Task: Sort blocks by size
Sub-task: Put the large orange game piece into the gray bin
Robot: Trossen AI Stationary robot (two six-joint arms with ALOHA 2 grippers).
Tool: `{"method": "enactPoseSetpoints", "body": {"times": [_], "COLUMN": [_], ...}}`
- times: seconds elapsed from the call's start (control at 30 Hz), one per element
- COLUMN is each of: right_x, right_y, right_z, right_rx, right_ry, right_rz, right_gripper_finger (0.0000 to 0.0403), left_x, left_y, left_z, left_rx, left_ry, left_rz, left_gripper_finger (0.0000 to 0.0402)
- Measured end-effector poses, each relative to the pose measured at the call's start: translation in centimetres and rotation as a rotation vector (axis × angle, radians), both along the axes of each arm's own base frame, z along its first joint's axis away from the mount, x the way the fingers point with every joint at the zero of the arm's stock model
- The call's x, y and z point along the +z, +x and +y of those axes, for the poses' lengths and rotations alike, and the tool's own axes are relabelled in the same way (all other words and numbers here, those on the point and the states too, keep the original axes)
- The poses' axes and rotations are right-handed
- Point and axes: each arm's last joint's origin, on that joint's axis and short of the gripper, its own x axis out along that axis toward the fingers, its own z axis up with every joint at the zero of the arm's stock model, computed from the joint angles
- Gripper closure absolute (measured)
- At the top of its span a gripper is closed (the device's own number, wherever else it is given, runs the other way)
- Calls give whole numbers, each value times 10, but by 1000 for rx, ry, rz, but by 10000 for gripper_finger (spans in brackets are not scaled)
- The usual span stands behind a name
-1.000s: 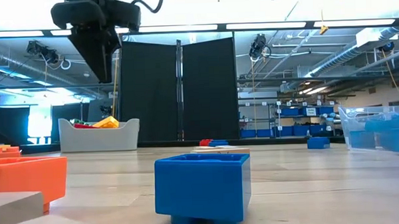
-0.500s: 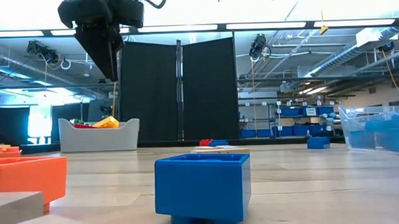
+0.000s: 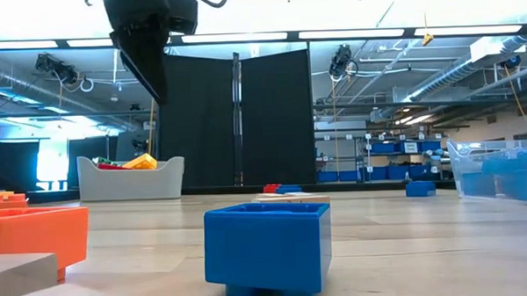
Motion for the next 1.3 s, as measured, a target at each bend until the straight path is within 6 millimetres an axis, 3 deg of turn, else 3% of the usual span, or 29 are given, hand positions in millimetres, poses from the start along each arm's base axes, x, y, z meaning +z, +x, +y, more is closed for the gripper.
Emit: {"method": "enactPoseSetpoints", "body": {"times": [0.27,0.4,0.67,0.8,0.93,1.0,1.1,1.3], "right_x": [-21,-28,-47,-51,-52,-52,-51,-40], "right_y": [-6,-7,-13,-14,-13,-12,-7,19], "right_z": [-3,-9,-15,-16,-16,-16,-12,-3], "right_rx": [121,117,119,85,31,7,-64,-257], "right_ry": [32,-36,7,31,49,56,75,181], "right_rz": [16,-23,-10,-22,-29,-40,-112,-429], "right_gripper_finger": [122,136,163,192,248,247,247,247], "left_x": [1,3,3,3,3,4,6,11], "left_y": [4,7,7,7,8,10,14,22], "left_z": [0,-1,-1,-1,-1,-1,-2,-3], "left_rx": [27,45,45,43,43,43,43,38], "left_ry": [-16,-27,-28,-28,-29,-31,-37,-47], "left_rz": [-49,-86,-93,-93,-100,-120,-168,-262], "left_gripper_finger": [186,186,186,186,186,186,186,186]}}
